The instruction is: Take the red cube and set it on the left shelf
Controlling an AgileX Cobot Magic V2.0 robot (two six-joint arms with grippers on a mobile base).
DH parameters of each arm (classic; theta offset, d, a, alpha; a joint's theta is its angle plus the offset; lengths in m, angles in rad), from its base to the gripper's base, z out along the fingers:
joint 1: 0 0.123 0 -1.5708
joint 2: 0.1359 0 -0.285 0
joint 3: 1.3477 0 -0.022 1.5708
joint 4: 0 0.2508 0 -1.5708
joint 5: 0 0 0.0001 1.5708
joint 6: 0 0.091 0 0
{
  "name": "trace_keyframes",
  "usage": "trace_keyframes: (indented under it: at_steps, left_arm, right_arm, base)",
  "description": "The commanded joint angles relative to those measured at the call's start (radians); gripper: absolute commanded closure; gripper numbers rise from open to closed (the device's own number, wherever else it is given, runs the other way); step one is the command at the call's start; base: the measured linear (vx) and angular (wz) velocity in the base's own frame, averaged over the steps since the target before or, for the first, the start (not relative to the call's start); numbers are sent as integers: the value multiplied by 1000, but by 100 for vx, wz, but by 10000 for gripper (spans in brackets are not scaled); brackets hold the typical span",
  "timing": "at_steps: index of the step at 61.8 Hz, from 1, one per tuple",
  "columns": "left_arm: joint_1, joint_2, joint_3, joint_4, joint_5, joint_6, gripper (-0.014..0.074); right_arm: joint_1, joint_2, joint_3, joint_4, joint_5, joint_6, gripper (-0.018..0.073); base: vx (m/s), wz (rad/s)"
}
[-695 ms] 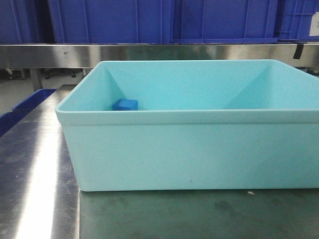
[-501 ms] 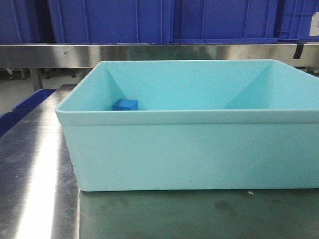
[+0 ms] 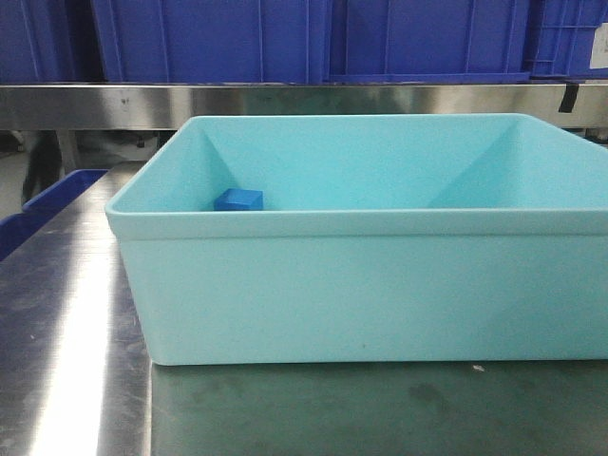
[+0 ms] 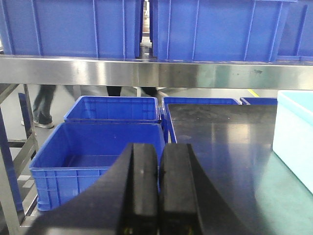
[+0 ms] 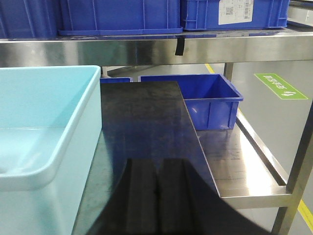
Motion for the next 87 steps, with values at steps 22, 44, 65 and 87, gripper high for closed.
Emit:
trace_keyframes:
  at_steps: [22, 44, 65, 87]
  left_arm:
    - [-1, -14, 24, -2, -90, -5, 495]
    - [-1, -14, 24, -2, -90, -5, 495]
    - [-1, -14, 24, -2, -90, -5, 495]
    - [-1, -14, 24, -2, -90, -5, 495]
  right_arm:
    - [-1, -18, -26, -12, -192, -6, 501]
    - [0, 141, -393, -28, 46, -6, 501]
    - [229, 559, -881, -27, 372, -6, 501]
    - [537, 1048, -1257, -27, 655, -6, 301]
  base:
    - [0, 0]
    - [1, 6]
    - [-1, -5]
    - [0, 0]
